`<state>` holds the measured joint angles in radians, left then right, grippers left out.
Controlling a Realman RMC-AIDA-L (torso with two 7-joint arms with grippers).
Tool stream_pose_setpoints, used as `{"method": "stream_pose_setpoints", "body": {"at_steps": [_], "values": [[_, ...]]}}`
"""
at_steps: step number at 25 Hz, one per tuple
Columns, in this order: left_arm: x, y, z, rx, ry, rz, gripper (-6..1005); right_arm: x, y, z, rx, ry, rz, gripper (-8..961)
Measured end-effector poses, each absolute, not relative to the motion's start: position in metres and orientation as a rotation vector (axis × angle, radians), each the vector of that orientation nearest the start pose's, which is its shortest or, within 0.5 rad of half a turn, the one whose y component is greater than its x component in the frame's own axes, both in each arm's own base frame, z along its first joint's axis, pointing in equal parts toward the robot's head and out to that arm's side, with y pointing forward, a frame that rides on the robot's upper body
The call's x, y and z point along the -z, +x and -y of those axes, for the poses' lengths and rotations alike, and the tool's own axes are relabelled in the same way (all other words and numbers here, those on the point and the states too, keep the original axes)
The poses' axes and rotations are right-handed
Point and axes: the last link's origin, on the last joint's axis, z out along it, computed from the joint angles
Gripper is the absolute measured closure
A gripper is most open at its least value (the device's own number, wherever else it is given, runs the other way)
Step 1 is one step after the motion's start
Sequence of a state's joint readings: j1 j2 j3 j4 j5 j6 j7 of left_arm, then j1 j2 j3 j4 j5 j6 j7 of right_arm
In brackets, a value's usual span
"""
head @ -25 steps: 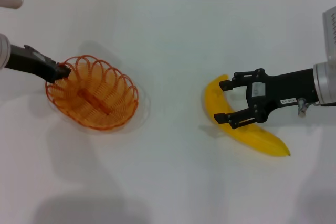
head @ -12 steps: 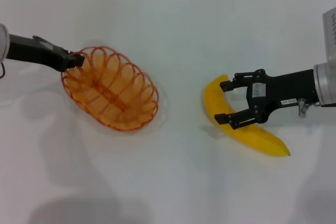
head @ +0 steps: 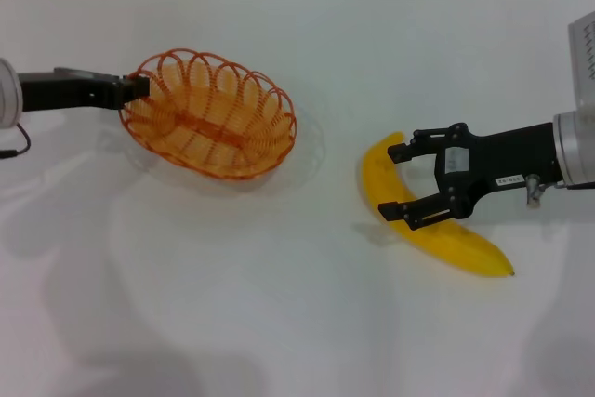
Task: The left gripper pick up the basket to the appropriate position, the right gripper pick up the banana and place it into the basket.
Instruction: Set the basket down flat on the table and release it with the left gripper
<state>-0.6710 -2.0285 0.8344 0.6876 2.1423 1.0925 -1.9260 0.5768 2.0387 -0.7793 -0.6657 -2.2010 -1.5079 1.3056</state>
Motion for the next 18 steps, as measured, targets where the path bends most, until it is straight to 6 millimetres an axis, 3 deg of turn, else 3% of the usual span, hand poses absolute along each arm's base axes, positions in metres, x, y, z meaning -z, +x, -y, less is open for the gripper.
{"method": "stream_pose_setpoints", "body": {"at_steps": [8, 18], "values": [[0.001, -0.276, -0.412, 0.355, -2.3, 1.147, 932, 0.006, 0.274, -0.336, -0.292, -2.911, -0.406, 60], [0.005, -0.281, -0.414, 0.36, -2.25, 1.171, 932, 0.007, 0.274, -0.336, -0.29, -2.914, -0.407, 60]]}}
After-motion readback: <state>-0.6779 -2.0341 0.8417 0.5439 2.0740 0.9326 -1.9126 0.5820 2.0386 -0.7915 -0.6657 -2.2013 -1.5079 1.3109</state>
